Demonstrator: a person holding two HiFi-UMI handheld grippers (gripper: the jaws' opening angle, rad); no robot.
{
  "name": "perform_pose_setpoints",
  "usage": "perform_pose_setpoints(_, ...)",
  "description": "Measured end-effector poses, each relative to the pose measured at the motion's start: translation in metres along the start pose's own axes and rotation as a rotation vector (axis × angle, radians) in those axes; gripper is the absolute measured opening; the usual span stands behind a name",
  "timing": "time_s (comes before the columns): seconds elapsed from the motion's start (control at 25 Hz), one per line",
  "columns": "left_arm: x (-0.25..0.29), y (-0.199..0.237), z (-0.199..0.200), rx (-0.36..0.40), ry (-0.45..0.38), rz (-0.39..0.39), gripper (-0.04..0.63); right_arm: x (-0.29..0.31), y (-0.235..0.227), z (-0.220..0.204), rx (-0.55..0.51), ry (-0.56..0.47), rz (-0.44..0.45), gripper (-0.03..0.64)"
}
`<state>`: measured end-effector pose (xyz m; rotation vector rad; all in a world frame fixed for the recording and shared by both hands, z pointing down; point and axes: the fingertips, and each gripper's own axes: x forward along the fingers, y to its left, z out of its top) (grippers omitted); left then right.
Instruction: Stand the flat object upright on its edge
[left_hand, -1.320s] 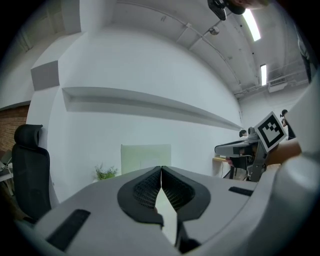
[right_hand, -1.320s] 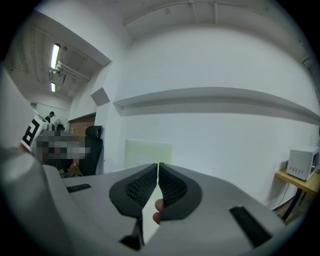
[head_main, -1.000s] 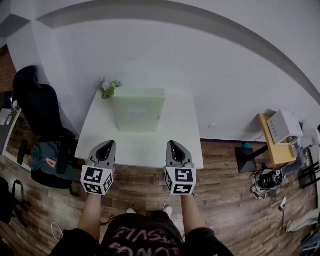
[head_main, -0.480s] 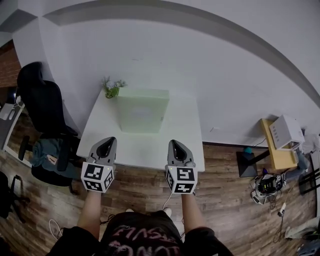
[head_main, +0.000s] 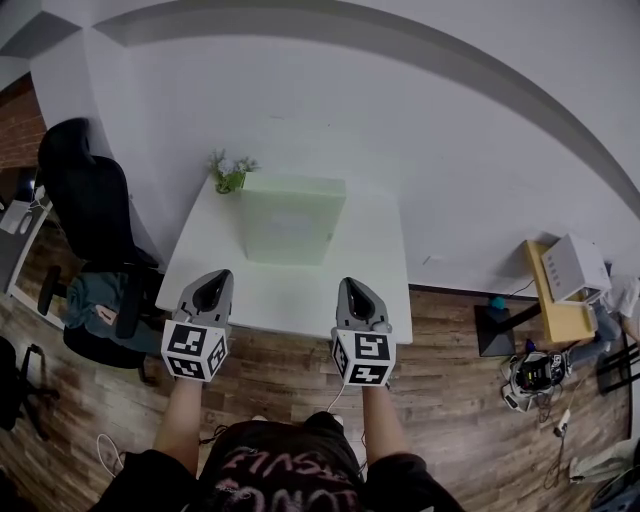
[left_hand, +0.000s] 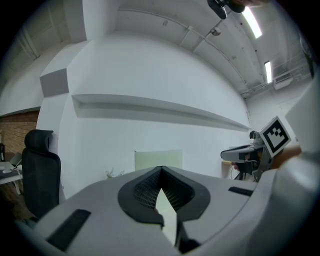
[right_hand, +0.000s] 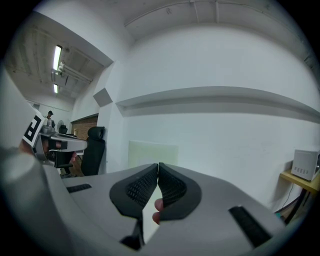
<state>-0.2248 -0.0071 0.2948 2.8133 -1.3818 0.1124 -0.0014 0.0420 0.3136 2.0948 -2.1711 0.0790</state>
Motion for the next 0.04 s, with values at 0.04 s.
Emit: perform_pose_setpoints(0.04, -0.0008, 0.0004, 0.0000, -0.002, -0.001, -0.001, 0.015, -0.0004, 0.0010, 0.0002, 0.000, 0.000, -0.001, 0.025)
